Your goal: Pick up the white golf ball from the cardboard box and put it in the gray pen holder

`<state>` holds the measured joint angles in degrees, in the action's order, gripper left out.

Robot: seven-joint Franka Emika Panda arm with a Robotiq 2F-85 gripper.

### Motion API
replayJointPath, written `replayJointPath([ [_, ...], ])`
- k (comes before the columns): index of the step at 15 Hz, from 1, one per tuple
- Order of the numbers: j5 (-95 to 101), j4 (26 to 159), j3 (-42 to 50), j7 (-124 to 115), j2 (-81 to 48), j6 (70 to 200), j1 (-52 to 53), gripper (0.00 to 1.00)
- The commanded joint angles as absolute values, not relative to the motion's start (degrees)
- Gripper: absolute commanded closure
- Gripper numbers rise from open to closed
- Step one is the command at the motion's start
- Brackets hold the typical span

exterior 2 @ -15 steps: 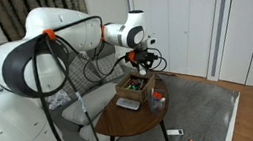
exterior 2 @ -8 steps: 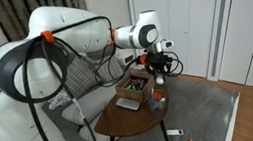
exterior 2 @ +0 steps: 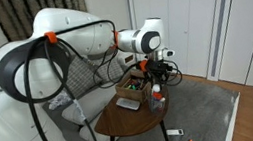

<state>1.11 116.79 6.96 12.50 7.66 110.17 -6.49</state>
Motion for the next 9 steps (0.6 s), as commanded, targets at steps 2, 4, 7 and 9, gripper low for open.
replayJointPath([
  [2,1.1,116.7,7.1,12.5,7.2,110.1,-6.3,0.78],
  [4,1.3,116.6,7.2,12.1,6.8,110.7,-6.5,0.78],
  [7,1.2,116.3,7.5,11.6,5.6,112.0,-6.8,0.78],
  [9,1.2,116.1,7.7,11.8,5.0,112.7,-6.9,0.78],
])
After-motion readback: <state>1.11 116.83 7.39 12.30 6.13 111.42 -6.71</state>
